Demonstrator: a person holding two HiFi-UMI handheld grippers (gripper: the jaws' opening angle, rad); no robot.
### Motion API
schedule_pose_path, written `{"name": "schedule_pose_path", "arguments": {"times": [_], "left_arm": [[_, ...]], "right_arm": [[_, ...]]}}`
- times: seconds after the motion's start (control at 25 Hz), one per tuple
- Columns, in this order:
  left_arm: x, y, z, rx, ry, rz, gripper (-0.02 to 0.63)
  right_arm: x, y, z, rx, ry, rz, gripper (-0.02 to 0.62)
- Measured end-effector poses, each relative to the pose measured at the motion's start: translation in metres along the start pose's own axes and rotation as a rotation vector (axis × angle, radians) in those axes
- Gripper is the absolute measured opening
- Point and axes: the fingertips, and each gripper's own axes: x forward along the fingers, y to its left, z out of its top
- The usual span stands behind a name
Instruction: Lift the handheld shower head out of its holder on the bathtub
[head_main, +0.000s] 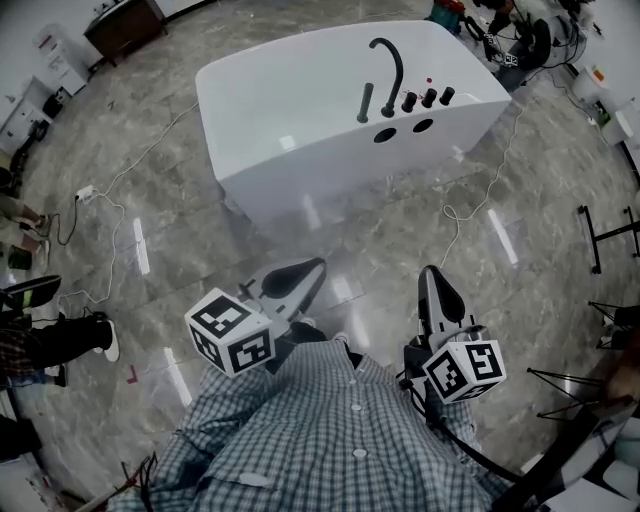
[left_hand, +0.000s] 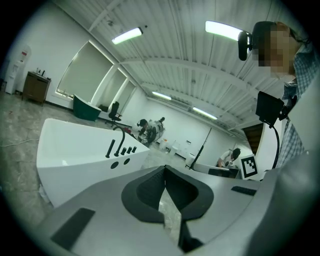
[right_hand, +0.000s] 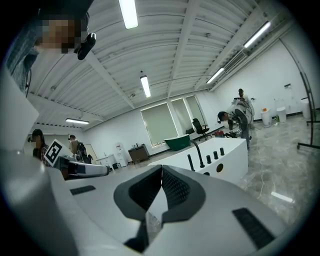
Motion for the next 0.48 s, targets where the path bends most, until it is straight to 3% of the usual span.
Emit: {"name": "schedule_pose_path", "arguments": {"times": [0.48], "left_arm": [[0.016, -0.024, -0.01, 0.036, -0.006, -0.031, 0.009]], "right_arm": [[-0.012, -0.018, -0.001, -0.023, -0.028, -0.025, 0.017]]}}
